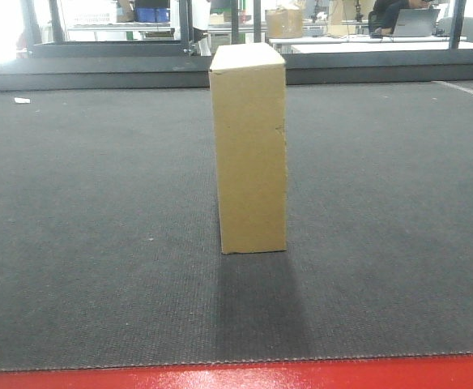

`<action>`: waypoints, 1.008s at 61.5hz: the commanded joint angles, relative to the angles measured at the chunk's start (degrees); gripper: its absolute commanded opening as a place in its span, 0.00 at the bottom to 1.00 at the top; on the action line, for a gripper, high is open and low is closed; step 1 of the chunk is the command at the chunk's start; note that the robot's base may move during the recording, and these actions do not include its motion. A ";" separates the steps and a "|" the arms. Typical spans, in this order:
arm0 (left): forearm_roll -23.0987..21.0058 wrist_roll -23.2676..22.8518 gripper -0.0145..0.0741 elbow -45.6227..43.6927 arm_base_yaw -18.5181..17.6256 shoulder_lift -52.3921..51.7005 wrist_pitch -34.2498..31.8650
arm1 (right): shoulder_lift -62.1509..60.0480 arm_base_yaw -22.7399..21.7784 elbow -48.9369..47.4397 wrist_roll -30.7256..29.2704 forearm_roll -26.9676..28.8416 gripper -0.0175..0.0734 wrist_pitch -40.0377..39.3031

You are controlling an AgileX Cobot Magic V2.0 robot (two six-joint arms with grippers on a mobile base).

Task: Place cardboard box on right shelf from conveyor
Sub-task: 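Move the right gripper toward the upright cardboard box on the conveyor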

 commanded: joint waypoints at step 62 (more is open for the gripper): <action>-0.34 0.02 0.03 0.45 -0.18 -0.86 -4.87 | -1.15 -0.28 -0.48 0.00 -0.35 0.26 -10.42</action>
